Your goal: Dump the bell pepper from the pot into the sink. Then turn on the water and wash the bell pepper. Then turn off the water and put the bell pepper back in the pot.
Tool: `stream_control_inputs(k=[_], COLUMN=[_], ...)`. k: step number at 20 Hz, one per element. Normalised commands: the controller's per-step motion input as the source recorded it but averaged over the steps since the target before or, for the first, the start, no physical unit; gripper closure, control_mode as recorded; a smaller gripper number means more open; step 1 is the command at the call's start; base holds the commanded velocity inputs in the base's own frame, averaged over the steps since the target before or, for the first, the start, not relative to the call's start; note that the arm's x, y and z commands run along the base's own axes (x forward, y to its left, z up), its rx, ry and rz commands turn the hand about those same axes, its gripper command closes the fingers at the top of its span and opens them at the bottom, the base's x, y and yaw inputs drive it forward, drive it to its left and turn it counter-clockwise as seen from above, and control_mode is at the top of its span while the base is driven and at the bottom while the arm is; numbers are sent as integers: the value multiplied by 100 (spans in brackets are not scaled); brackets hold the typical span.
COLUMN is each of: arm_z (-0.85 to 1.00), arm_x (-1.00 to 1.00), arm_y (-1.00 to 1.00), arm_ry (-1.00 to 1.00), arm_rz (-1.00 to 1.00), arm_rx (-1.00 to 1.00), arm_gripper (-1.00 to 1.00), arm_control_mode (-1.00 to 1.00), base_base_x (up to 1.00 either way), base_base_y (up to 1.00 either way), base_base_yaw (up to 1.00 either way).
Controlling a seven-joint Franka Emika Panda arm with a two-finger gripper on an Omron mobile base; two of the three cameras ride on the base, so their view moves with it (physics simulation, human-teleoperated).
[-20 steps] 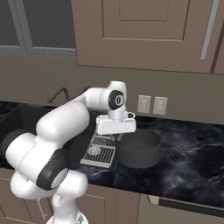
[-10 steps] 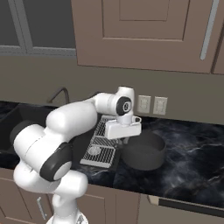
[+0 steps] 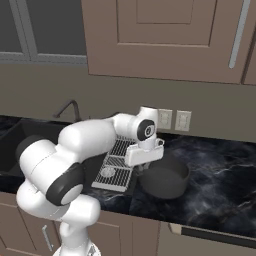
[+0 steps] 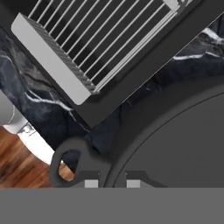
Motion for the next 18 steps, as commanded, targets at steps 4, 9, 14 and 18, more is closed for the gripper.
stream_control_inputs(k=[4, 9, 14, 18], arm_z=[-24, -27, -29, -29], arm_x=[0, 1, 1, 1], arm_y=[0, 0, 0, 0], arm_ry=[-7, -5, -5, -4], arm_rz=[6, 6, 5, 4], arm_rx=[5, 4, 4, 4], arm_gripper=[100, 100, 100, -100], arm_control_mode=[-100, -100, -100, -100], base_base_x=[0, 0, 0, 0], base_base_y=[0, 0, 0, 0], base_base_yaw=[0, 0, 0, 0])
